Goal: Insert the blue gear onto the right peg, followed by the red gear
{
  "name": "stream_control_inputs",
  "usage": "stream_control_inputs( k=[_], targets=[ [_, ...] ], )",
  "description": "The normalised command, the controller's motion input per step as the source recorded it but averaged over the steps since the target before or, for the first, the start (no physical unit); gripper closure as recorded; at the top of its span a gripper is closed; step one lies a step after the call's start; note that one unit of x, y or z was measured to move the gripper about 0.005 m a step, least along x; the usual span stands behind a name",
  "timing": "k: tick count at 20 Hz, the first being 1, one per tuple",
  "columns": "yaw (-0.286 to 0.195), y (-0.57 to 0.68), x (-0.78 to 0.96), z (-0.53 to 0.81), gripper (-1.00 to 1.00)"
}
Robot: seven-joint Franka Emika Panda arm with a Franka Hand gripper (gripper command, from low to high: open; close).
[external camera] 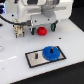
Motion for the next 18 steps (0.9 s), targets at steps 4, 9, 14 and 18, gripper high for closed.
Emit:
stream_control_inputs(
  k=[4,9,14,18],
  targets=[
    [0.0,0.0,-0.09,-0.03,1.0],
    [0.0,-0.01,-0.1,-0.06,1.0],
    [0.0,0.0,0.01,0.05,1.0],
    [0.0,-0.02,0.06,0.41,1.0]
  ],
)
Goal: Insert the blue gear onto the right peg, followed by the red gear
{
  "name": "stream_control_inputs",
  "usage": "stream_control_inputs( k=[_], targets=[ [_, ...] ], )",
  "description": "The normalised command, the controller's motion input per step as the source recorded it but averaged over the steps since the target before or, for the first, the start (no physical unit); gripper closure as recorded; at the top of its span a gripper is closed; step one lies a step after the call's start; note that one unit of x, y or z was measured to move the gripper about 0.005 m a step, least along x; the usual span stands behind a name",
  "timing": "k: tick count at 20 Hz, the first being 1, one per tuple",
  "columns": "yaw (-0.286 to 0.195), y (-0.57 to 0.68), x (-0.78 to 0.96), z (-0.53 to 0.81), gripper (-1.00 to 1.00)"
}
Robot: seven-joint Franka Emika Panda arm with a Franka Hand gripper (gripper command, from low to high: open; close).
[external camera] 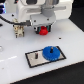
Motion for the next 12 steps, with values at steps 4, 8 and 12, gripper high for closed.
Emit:
stream_control_inputs(
  k=[4,8,12],
  targets=[
    [0.0,-0.04,0.22,0.46,1.0],
    [0.0,-0.14,0.38,0.41,1.0],
    [0.0,-0.15,0.55,0.44,1.0]
  ],
)
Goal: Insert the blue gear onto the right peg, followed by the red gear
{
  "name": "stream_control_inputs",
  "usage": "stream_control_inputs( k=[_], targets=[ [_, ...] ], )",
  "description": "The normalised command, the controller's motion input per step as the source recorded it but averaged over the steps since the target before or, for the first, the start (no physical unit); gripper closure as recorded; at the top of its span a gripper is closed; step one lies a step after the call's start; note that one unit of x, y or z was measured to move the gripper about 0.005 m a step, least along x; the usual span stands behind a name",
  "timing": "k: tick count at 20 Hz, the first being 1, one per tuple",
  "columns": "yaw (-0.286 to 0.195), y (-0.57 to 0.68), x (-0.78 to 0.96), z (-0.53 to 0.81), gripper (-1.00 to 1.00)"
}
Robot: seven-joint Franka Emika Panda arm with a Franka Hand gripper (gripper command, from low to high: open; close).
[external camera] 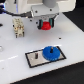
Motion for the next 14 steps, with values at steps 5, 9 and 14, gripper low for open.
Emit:
stream_control_inputs(
  k=[5,9,14],
  targets=[
    [0.0,-0.14,0.65,0.43,1.0],
    [0.0,-0.12,0.74,0.34,1.0],
    [0.0,-0.13,0.76,0.26,1.0]
  ],
)
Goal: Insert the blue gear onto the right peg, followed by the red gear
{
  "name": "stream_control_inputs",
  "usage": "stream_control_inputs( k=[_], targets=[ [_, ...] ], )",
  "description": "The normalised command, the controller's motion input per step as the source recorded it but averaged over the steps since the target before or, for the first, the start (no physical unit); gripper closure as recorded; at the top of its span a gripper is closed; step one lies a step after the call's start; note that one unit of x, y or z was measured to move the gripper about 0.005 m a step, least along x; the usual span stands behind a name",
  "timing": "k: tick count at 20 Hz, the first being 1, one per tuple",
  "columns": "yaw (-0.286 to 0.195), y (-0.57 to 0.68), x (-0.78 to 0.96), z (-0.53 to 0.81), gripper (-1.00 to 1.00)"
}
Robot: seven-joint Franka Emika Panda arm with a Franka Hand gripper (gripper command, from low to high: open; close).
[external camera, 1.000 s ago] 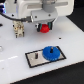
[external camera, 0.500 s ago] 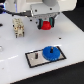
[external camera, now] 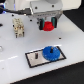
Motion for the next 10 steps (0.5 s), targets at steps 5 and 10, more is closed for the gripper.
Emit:
stream_control_inputs(
  k=[5,10],
  targets=[
    [0.0,-0.11,0.77,0.15,1.0],
    [0.0,-0.04,0.64,0.11,1.0]
  ],
)
